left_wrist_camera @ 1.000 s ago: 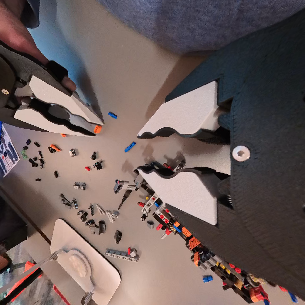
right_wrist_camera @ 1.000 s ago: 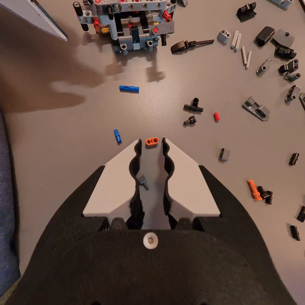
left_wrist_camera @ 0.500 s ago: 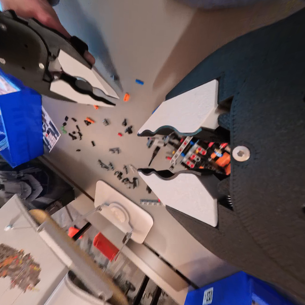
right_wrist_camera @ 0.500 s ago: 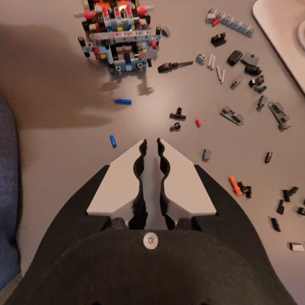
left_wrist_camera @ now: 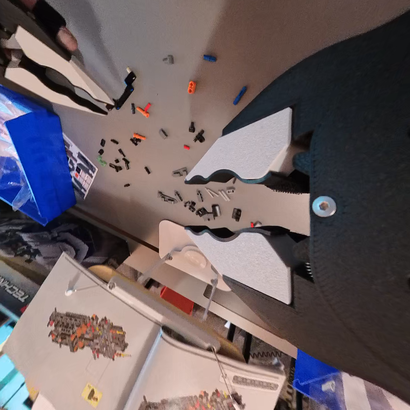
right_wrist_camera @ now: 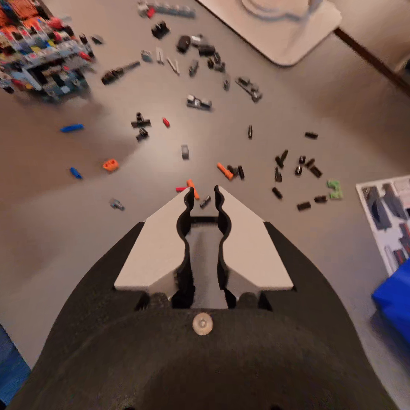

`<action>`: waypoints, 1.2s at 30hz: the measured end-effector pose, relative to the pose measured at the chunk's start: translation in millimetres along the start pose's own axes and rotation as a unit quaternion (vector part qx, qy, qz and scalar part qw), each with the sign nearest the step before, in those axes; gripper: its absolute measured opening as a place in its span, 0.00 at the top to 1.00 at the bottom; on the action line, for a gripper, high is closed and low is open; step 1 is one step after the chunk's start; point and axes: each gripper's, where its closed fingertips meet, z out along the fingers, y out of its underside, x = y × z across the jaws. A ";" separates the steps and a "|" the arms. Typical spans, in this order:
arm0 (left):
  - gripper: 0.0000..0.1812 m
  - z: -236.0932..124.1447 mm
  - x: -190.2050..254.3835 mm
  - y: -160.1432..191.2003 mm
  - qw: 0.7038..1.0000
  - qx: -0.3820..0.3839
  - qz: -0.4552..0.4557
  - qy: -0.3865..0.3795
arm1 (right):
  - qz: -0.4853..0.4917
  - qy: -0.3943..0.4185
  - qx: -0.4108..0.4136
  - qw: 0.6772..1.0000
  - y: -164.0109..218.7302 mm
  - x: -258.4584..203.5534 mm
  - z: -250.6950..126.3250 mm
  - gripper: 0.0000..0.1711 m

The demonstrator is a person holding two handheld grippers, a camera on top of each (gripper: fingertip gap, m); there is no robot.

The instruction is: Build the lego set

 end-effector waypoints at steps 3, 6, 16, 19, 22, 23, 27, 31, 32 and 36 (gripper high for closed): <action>0.81 10.5 17.1 4.3 1.000 -0.001 -0.009 0.021 | 0.030 0.017 -0.017 0.999 19.0 2.6 8.2 0.88; 0.81 16.6 29.1 4.7 0.999 0.003 -0.024 0.039 | 0.024 0.018 -0.016 0.999 15.4 -5.7 22.4 0.90; 0.82 22.2 55.3 18.9 0.998 -0.001 -0.034 0.061 | -0.139 -0.021 -0.035 0.989 -3.8 13.3 55.1 0.90; 0.82 21.2 54.4 19.7 0.998 0.001 -0.033 0.060 | -0.178 -0.049 -0.050 0.982 -3.2 15.5 60.7 0.92; 0.82 21.3 53.8 20.9 0.998 0.001 -0.030 0.063 | -0.202 -0.083 -0.059 0.974 -1.2 15.4 64.3 0.92; 0.82 21.8 53.8 21.5 0.998 0.001 -0.029 0.064 | -0.203 -0.092 -0.067 0.973 0.7 16.3 66.0 0.92; 0.82 22.3 54.7 21.5 0.997 0.001 -0.027 0.067 | -0.213 -0.123 -0.082 0.966 5.2 17.0 69.3 0.96; 0.82 22.2 57.9 20.5 0.997 0.004 -0.031 0.071 | -0.204 -0.138 -0.086 0.965 4.7 17.0 70.4 0.99; 0.82 22.6 58.7 20.4 0.997 0.004 -0.034 0.070 | -0.194 -0.138 -0.083 0.968 4.1 17.1 70.5 0.99; 0.82 27.1 62.7 18.6 0.996 0.009 -0.067 0.054 | -0.130 -0.142 -0.024 0.981 -16.9 5.6 60.6 0.98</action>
